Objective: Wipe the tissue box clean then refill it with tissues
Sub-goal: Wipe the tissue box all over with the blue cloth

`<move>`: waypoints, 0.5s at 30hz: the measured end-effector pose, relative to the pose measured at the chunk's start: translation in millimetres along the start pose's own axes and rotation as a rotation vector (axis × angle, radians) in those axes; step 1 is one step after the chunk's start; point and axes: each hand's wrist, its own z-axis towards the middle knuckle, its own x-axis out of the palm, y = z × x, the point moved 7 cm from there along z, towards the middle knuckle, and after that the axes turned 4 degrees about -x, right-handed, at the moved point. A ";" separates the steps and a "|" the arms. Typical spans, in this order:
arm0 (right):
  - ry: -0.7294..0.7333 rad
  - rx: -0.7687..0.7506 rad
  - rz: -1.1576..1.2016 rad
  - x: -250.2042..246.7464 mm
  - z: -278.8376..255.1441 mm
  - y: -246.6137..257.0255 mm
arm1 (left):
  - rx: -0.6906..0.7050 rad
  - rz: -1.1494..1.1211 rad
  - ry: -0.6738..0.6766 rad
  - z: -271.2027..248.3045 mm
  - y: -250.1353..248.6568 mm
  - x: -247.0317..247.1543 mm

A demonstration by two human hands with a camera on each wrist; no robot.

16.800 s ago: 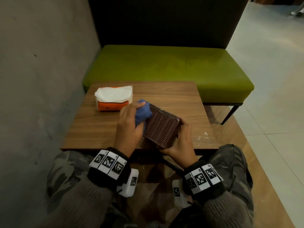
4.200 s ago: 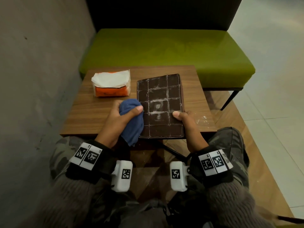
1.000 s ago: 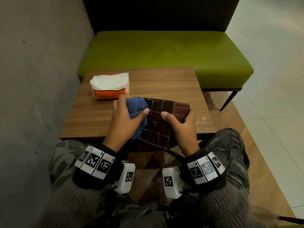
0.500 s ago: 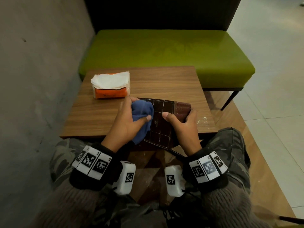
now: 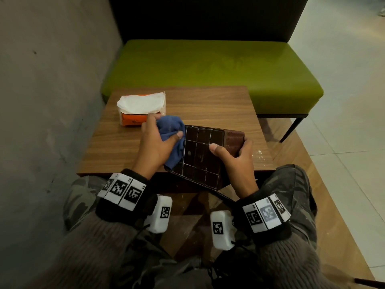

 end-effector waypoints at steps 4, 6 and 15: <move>0.024 0.004 0.045 2.4 1.4 -1.6 | 0.005 -0.057 0.050 -9.1 8.9 2.6; 0.024 0.011 0.055 4.0 1.2 -3.5 | 0.062 -0.030 0.101 -16.0 6.0 9.0; 0.047 0.013 0.075 7.2 0.8 -4.2 | -0.015 -0.115 0.058 -13.7 14.5 -2.9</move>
